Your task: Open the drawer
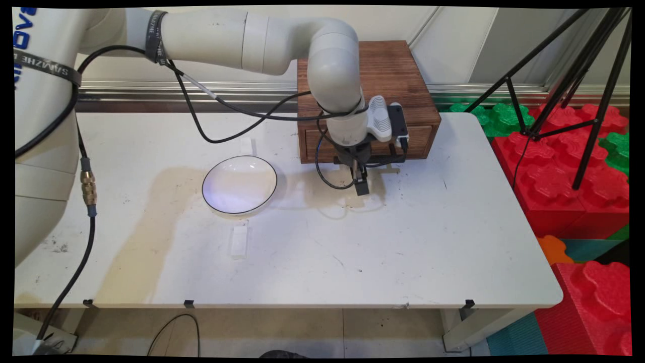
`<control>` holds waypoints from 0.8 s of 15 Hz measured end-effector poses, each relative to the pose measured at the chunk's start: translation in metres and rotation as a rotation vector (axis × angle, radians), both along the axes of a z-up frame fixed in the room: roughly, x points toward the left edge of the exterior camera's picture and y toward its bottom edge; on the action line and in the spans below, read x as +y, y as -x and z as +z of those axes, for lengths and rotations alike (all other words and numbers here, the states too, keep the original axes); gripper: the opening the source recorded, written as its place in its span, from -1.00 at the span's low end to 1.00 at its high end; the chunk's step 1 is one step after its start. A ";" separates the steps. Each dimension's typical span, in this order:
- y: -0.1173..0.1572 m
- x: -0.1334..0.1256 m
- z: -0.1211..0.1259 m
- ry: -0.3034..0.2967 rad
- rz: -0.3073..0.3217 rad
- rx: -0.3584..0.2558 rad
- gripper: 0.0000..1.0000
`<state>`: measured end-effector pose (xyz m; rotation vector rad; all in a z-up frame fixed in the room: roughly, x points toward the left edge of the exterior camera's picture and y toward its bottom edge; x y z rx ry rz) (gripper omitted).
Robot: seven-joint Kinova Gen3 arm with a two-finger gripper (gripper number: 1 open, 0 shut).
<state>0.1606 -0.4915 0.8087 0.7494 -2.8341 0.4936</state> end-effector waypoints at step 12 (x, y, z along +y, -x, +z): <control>0.006 0.034 0.007 -0.019 -0.084 -0.012 1.00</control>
